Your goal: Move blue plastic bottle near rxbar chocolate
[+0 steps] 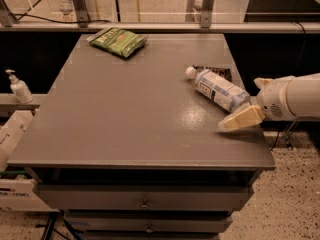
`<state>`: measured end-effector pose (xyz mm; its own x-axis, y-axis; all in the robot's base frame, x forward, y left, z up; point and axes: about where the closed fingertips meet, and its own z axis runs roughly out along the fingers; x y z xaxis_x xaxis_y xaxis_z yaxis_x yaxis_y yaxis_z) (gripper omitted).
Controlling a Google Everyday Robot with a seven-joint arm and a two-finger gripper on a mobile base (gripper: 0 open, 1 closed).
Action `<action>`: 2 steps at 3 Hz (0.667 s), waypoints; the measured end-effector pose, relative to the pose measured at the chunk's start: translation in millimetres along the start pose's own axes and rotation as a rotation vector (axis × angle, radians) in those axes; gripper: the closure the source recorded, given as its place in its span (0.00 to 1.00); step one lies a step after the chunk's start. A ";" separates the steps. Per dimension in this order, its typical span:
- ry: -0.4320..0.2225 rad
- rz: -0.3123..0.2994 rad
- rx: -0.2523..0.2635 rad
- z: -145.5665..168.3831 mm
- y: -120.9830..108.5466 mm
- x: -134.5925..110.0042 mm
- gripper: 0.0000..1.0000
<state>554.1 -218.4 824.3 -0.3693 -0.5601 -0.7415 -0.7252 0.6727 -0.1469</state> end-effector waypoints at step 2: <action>-0.102 0.122 0.021 -40.2 -20.1 12.9 0.00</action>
Offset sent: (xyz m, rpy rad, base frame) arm -0.0279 -0.0859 0.0392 0.2580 -0.0487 -0.1685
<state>540.6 -258.6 844.0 -0.3920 -0.4227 -0.8171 -0.6659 0.7432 -0.0651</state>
